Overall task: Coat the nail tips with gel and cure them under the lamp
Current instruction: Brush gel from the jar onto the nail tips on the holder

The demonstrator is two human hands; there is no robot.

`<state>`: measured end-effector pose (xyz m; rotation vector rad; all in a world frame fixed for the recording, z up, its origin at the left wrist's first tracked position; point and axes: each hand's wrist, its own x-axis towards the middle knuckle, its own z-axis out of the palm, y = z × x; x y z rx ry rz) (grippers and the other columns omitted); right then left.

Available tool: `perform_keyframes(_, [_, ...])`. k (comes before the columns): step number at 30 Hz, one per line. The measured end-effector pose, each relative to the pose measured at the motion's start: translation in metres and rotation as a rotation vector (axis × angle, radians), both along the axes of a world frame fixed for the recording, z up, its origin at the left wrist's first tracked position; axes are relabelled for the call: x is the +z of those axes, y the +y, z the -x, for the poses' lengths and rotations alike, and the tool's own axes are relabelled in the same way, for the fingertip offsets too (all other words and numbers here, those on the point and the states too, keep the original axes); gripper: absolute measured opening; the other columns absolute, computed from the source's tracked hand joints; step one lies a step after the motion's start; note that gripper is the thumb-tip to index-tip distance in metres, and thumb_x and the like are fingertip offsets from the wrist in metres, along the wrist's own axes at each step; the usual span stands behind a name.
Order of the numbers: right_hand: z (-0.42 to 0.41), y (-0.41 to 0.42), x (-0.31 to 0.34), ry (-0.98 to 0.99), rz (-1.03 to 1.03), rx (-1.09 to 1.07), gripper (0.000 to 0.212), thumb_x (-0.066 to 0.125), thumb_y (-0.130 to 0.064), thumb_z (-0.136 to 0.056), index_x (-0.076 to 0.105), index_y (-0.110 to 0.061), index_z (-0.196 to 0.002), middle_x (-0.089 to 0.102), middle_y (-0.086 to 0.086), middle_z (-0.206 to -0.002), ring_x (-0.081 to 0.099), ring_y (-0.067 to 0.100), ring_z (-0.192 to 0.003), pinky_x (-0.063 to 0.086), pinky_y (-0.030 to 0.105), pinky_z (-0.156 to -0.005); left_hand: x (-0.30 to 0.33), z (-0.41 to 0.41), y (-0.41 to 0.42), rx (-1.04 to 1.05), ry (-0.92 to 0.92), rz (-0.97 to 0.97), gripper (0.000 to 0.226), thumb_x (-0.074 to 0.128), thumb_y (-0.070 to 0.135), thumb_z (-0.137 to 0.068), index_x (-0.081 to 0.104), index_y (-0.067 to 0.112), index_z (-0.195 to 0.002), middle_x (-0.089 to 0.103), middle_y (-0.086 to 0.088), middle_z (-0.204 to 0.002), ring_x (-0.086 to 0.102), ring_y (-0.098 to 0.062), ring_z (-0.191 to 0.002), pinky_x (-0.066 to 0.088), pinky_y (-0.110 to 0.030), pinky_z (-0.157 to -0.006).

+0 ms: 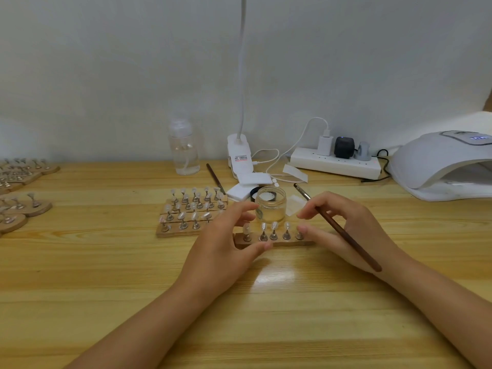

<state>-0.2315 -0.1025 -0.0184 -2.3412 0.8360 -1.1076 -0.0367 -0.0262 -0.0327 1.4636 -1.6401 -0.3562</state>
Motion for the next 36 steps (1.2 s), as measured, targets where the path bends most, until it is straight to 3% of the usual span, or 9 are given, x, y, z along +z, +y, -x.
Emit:
perform_keyframes(4, [-0.005, 0.007, 0.005, -0.174, 0.050, -0.064, 0.018, 0.049, -0.030, -0.084, 0.063, -0.020, -0.089, 0.065, -0.010, -0.077, 0.061, 0.000, -0.072, 0.046, 0.010, -0.065, 0.000, -0.003, 0.001, 0.006, -0.032, -0.061, 0.055, 0.075, 0.029, -0.071, 0.039, 0.052, -0.106, 0.057, 0.022, -0.094, 0.052, 0.009, -0.097, 0.045, -0.016, -0.087])
perform_keyframes(8, [-0.014, 0.021, 0.007, -0.470, -0.105, -0.021, 0.045, 0.030, -0.040, -0.096, 0.068, -0.022, -0.083, 0.060, 0.006, -0.049, 0.046, 0.008, -0.041, 0.040, 0.012, -0.051, 0.002, -0.008, 0.001, -0.035, -0.028, -0.101, 0.055, 0.069, 0.012, -0.078, 0.041, 0.053, -0.102, 0.061, 0.014, -0.089, 0.056, 0.006, -0.095, 0.046, -0.018, -0.088])
perform_keyframes(11, [-0.024, 0.032, 0.006, -0.502, -0.142, 0.042, 0.058, 0.021, -0.053, -0.095, 0.070, -0.022, -0.085, 0.049, 0.006, -0.043, 0.045, 0.004, -0.039, 0.034, 0.007, -0.047, 0.001, -0.009, 0.001, -0.053, 0.027, -0.067, 0.054, 0.070, 0.007, -0.076, 0.046, 0.049, -0.099, 0.064, 0.012, -0.088, 0.058, 0.005, -0.094, 0.046, -0.015, -0.086])
perform_keyframes(15, [-0.034, 0.040, 0.002, -0.465, -0.077, 0.110, 0.061, 0.025, -0.061, -0.088, 0.070, -0.021, -0.082, 0.058, -0.013, -0.055, 0.056, 0.003, -0.057, 0.037, 0.008, -0.055, 0.000, -0.006, 0.000, -0.046, 0.095, -0.013, 0.047, 0.075, 0.008, -0.071, 0.055, 0.044, -0.094, 0.065, 0.015, -0.090, 0.058, 0.007, -0.090, 0.044, -0.008, -0.079])
perform_keyframes(22, [-0.041, 0.042, -0.002, -0.435, 0.018, 0.118, 0.036, 0.045, -0.042, -0.088, 0.069, -0.018, -0.078, 0.066, -0.010, -0.066, 0.063, -0.001, -0.061, 0.047, 0.014, -0.058, 0.002, -0.006, -0.001, -0.070, 0.173, -0.055, 0.023, 0.076, 0.007, -0.069, 0.070, 0.027, -0.079, 0.060, 0.013, -0.096, 0.058, 0.002, -0.092, 0.049, -0.012, -0.078])
perform_keyframes(25, [-0.042, 0.043, -0.003, -0.435, 0.000, 0.161, 0.038, 0.046, -0.045, -0.087, 0.069, -0.016, -0.077, 0.064, -0.015, -0.064, 0.061, -0.003, -0.057, 0.044, 0.009, -0.055, 0.003, -0.006, 0.000, -0.083, 0.178, -0.049, 0.025, 0.076, 0.006, -0.069, 0.069, 0.028, -0.077, 0.062, 0.012, -0.092, 0.059, 0.002, -0.088, 0.049, -0.010, -0.077])
perform_keyframes(30, [-0.037, 0.043, -0.003, -0.499, -0.027, 0.128, 0.049, 0.045, -0.055, -0.086, 0.069, -0.017, -0.068, 0.063, -0.004, -0.052, 0.059, 0.002, -0.048, 0.043, 0.012, -0.051, 0.003, -0.006, 0.000, -0.072, 0.197, -0.053, 0.023, 0.076, 0.005, -0.068, 0.071, 0.025, -0.078, 0.062, 0.013, -0.088, 0.059, 0.004, -0.086, 0.047, -0.007, -0.073])
perform_keyframes(35, [-0.022, 0.023, 0.005, -0.303, 0.102, -0.106, 0.002, 0.062, -0.026, -0.085, 0.065, -0.026, -0.085, 0.064, -0.017, -0.074, 0.062, -0.004, -0.071, 0.045, 0.006, -0.064, 0.002, -0.007, -0.001, -0.066, 0.210, -0.070, 0.022, 0.076, 0.008, -0.068, 0.071, 0.027, -0.078, 0.063, 0.013, -0.087, 0.060, 0.005, -0.085, 0.048, -0.008, -0.074])
perform_keyframes(36, [-0.018, 0.017, 0.004, -0.235, 0.122, -0.154, 0.011, 0.065, -0.018, -0.084, 0.064, -0.026, -0.091, 0.063, -0.019, -0.080, 0.061, -0.005, -0.076, 0.045, 0.005, -0.069, 0.002, -0.007, 0.000, -0.063, 0.215, -0.072, 0.022, 0.076, 0.009, -0.068, 0.071, 0.027, -0.078, 0.063, 0.013, -0.087, 0.060, 0.004, -0.085, 0.048, -0.009, -0.075])
